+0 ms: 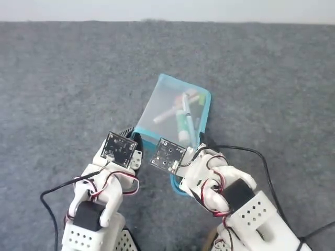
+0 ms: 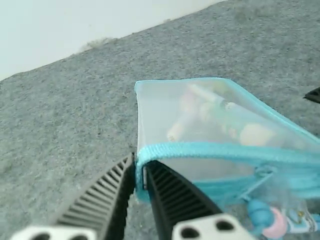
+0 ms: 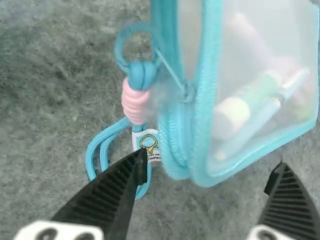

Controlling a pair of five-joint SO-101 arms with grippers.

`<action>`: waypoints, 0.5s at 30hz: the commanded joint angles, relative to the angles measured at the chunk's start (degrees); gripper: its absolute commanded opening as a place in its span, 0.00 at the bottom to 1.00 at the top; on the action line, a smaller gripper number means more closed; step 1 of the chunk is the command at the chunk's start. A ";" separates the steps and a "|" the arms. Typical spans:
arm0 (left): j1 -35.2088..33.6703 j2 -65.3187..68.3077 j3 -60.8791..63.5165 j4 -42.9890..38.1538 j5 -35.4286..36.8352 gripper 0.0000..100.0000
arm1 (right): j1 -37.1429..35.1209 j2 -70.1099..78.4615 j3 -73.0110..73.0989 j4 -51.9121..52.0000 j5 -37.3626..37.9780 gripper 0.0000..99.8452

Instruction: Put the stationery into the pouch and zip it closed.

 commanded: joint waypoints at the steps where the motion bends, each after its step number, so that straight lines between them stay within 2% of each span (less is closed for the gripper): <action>1: -0.44 -0.70 -3.03 0.26 -0.26 0.01 | -0.84 -1.36 -0.35 -0.75 -0.79 0.38; 8: -0.26 -0.70 -3.03 0.26 -0.26 0.01 | 0.04 -0.22 -0.35 -4.97 -0.70 0.38; 15: -0.26 -0.70 -3.03 0.26 -0.26 0.01 | 3.91 12.53 -4.40 -10.68 -0.35 0.37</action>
